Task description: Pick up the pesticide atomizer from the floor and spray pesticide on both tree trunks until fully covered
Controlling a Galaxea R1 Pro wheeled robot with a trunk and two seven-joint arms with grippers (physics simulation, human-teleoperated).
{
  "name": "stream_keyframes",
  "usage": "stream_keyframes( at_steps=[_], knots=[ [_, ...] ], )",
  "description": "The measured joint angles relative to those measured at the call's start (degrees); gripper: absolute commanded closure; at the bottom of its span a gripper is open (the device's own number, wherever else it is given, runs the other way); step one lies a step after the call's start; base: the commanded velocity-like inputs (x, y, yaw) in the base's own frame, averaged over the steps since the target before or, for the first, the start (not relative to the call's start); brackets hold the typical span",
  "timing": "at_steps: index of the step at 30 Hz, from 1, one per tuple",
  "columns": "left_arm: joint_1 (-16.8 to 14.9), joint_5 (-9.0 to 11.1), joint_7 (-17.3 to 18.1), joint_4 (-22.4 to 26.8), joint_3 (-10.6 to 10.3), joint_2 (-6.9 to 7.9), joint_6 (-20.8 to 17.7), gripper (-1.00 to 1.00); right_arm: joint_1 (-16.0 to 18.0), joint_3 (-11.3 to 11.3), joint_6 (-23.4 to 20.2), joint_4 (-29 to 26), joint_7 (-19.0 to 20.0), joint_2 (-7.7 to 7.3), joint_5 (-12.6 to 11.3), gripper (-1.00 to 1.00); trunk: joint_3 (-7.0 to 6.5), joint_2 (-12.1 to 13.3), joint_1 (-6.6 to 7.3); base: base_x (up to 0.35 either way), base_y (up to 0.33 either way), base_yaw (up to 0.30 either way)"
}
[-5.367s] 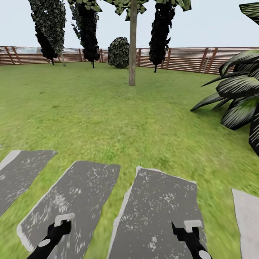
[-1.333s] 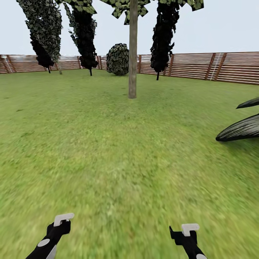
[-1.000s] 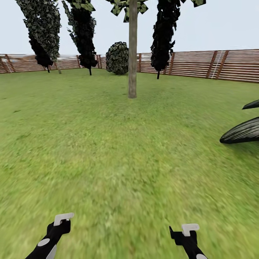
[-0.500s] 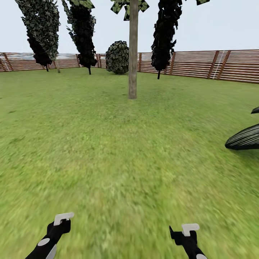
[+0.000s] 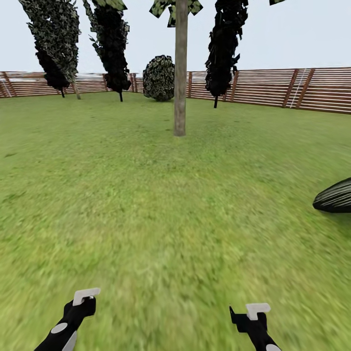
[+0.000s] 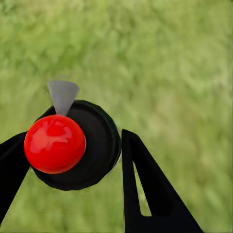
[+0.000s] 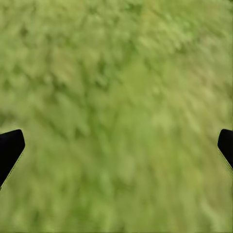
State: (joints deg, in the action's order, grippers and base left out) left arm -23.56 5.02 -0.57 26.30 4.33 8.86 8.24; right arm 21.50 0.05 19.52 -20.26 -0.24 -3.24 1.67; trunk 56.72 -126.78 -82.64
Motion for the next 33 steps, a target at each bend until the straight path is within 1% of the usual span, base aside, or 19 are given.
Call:
stream_keyframes(
  at_steps=[33],
  knots=[
    [0.0,0.0,0.0,0.0,0.0,0.0,-0.1,1.0,0.0,0.0,0.0,0.0,0.0,-0.04,0.0,-1.0,0.0,0.0,0.0,0.337,0.0,0.0]
  ],
)
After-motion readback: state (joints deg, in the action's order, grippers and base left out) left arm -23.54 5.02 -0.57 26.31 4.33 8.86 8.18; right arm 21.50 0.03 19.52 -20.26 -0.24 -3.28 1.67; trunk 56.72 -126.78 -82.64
